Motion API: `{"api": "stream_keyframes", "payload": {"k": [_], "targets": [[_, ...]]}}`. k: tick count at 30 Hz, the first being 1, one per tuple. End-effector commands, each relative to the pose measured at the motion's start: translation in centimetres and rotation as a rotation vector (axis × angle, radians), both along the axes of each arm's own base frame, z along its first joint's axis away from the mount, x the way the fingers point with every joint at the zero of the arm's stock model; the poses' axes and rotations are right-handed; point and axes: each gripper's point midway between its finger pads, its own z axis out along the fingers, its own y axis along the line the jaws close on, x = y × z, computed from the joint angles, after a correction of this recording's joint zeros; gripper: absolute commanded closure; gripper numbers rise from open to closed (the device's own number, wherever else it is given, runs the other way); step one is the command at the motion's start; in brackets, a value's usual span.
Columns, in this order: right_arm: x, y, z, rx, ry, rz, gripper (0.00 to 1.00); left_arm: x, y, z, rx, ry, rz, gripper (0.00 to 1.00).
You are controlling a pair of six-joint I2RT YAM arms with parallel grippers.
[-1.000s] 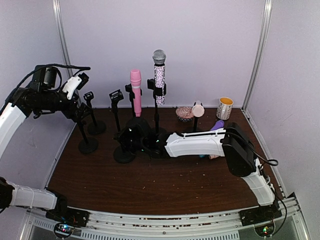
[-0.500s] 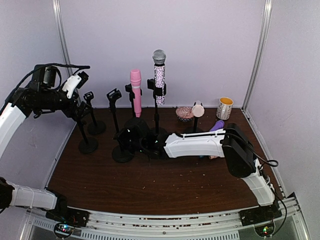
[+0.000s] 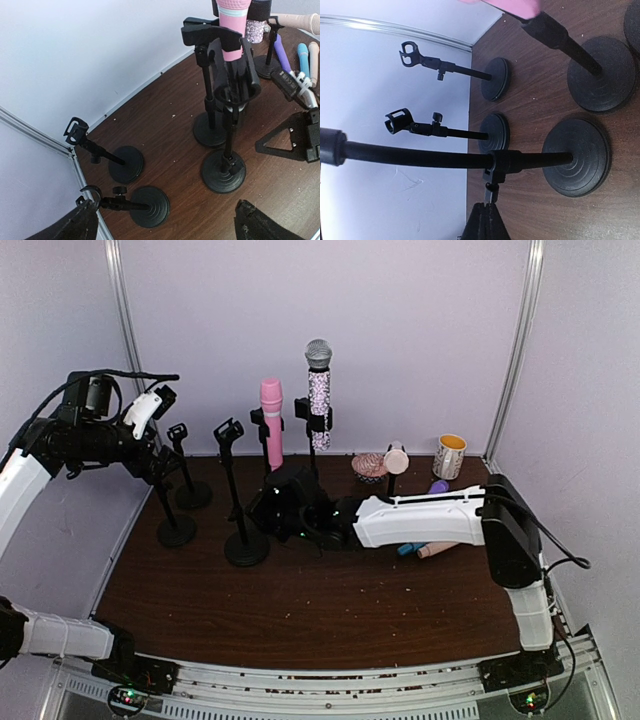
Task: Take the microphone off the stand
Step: Unscrew the knob on the stand of the microphone stand.
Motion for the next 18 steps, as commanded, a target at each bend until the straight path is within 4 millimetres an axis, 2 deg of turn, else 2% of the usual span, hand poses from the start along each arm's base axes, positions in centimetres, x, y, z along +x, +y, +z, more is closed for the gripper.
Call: {"api": "stream_keyframes", "payload": {"k": [1, 3, 4, 7, 8, 10, 11, 18], "targets": [[-0.7, -2.6, 2.9, -0.068, -0.068, 0.052, 1.0, 0.3, 0.0, 0.9, -0.031, -0.041, 0.009, 0.02], [-1.0, -3.3, 3.1, -0.088, -0.081, 0.066, 1.0, 0.4, 0.0, 0.8, -0.034, -0.04, 0.009, 0.02], [-1.2, -3.3, 3.2, -0.1, -0.088, 0.079, 0.97, 0.4, 0.0, 0.8, -0.034, -0.041, 0.012, 0.02], [-1.8, -2.2, 3.0, -0.107, -0.074, 0.123, 0.65, 0.5, 0.0, 0.7, -0.034, -0.041, 0.014, 0.02], [-2.0, -1.5, 2.8, -0.109, -0.066, 0.138, 0.59, 0.5, 0.1, 0.8, -0.033, -0.044, 0.015, 0.02], [-2.0, -0.2, 1.6, -0.113, -0.039, 0.155, 0.56, 0.5, 0.0, 0.7, -0.031, -0.041, 0.012, 0.02], [-2.0, 0.3, 1.8, -0.101, -0.032, 0.153, 0.56, 0.6, 0.1, 0.7, -0.03, -0.042, 0.014, 0.02], [-1.9, 3.3, -0.5, -0.062, 0.031, 0.138, 0.57, 0.5, 0.2, 0.8, -0.026, -0.046, 0.012, 0.02]]}}
